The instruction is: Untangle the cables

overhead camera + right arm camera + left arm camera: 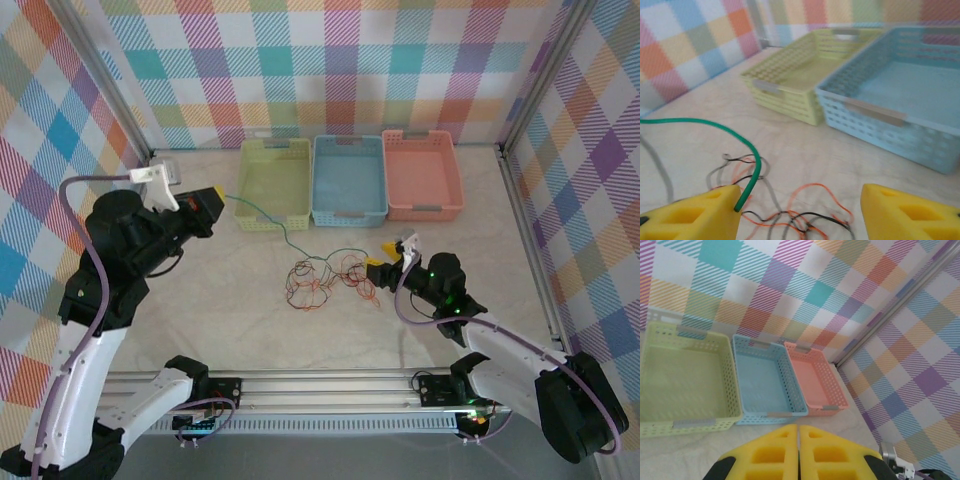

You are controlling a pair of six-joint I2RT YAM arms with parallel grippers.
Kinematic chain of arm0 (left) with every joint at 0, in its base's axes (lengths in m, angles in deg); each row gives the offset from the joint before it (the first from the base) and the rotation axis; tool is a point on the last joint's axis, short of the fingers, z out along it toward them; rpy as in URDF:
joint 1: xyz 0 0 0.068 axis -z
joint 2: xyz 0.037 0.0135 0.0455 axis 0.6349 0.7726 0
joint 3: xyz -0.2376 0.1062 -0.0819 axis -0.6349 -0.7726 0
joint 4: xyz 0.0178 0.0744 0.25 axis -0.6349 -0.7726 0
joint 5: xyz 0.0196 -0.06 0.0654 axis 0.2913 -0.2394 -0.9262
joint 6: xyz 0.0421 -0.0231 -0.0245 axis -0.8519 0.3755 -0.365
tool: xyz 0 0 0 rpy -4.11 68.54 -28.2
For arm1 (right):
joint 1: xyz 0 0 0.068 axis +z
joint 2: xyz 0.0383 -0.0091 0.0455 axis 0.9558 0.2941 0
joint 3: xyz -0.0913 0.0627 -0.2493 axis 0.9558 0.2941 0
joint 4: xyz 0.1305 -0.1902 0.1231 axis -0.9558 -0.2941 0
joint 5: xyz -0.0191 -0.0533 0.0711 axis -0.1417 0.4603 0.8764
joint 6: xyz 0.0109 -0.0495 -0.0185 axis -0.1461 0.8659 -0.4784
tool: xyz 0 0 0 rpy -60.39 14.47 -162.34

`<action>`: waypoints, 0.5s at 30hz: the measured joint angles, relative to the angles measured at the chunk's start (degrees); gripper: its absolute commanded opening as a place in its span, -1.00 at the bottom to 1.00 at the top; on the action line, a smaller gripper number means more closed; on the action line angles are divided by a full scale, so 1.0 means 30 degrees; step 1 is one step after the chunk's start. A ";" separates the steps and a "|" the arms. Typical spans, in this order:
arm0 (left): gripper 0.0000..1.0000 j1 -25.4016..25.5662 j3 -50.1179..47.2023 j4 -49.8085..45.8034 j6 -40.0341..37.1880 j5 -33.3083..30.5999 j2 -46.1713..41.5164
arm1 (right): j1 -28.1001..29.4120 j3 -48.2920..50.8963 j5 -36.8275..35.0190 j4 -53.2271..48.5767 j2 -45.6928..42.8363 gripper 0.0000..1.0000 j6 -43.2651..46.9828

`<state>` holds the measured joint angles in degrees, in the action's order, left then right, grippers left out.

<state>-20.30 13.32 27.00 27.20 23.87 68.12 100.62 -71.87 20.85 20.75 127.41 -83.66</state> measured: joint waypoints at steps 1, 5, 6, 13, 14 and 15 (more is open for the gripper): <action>-1.00 -0.0022 0.0459 -0.0058 -0.0073 0.0044 0.0350 | 0.0015 -0.0007 0.0546 0.0255 0.0087 0.38 0.0036; -1.00 -0.0044 0.2149 -0.0634 -0.0532 -0.0437 0.1209 | 0.0146 -0.0160 0.1559 0.0525 0.0160 0.46 0.0364; -1.00 -0.0044 0.2455 -0.0765 -0.0627 -0.0699 0.1268 | 0.0160 -0.0248 0.1435 0.0452 0.0160 0.48 0.0474; -1.00 -0.0051 0.3606 -0.1399 -0.1086 -0.2193 0.1158 | 0.0153 -0.0401 0.0437 0.0255 -0.0342 0.55 0.0925; -1.00 -0.0051 0.3606 -0.1399 -0.1078 -0.2208 0.1158 | 0.0153 -0.0401 0.0765 0.0379 -0.0386 0.55 0.0940; -1.00 -0.0051 0.3606 -0.1384 -0.1064 -0.2157 0.1158 | 0.0160 -0.0401 0.1217 0.0583 -0.0386 0.55 0.0969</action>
<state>-20.45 24.14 22.84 24.01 17.40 71.59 101.10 -73.07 24.50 22.50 126.25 -80.75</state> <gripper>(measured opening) 0.077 0.778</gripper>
